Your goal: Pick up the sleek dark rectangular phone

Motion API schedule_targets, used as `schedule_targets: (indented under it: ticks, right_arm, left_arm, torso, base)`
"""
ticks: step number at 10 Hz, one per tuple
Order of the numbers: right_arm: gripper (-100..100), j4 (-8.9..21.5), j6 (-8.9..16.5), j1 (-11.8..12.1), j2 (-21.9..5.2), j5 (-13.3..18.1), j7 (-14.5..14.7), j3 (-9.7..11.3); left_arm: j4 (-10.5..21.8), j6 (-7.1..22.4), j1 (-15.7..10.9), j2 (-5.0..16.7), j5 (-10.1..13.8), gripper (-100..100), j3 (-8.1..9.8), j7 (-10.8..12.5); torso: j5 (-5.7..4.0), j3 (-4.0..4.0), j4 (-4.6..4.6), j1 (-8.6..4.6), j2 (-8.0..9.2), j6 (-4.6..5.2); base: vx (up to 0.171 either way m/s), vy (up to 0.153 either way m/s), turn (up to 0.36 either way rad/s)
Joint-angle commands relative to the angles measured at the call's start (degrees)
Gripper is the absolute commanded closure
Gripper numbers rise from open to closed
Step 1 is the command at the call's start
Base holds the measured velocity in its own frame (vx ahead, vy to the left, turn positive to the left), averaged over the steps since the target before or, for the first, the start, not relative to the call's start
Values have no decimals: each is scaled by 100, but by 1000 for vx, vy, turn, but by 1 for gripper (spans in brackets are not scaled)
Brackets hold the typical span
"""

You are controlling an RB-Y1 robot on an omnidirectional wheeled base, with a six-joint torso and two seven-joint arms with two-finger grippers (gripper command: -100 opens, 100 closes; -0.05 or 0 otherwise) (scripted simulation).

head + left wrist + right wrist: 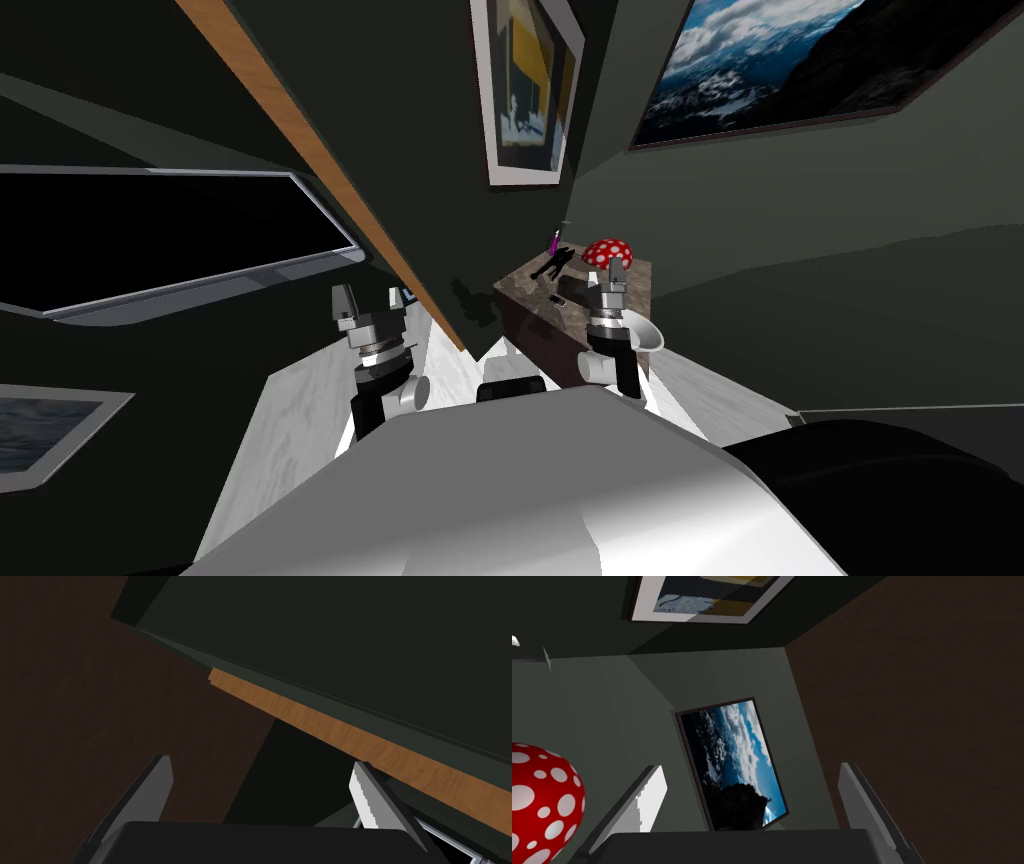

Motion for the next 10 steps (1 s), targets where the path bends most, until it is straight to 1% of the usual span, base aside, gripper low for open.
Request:
schedule_targets:
  ticks: [1,6,7,8,9,10]
  right_arm:
    - [-100,14,16,-21,-204,-24,25,5]
    - [-100,159,145,-161,-1065,-187,215,29]
    - [-100,159,145,-161,-1141,-187,215,29]
    - [-100,207,182,-193,-1364,-227,268,35]
    - [-100,262,221,-223,-1530,-266,323,43]
    - [-100,262,221,-223,-1600,-266,323,43]
  left_arm:
    - [0,0,0,0,0,0,0,0]
    - [0,0,-1,0,0,0,0,0]
    - [0,0,-1,0,0,0,0,0]
    - [0,0,0,0,0,0,0,0]
    - [0,0,0,0,0,0,0,0]
    - [0,0,-1,0,0,0,0,0]
  torso:
    - [0,0,0,0,0,0]
    - [-1,10,4,-6,17,-1]
    - [-2,10,4,-8,17,-1]
    - [-2,7,3,-8,12,0]
    - [-2,5,2,-8,9,-1]
    - [-2,6,2,-11,10,-1]
  base:
    - [-14,-1,38]
    - [-39,-8,98]
    - [-28,-16,64]
    - [-20,-14,95]
    - [-29,-21,142]
    - [-24,-15,62]
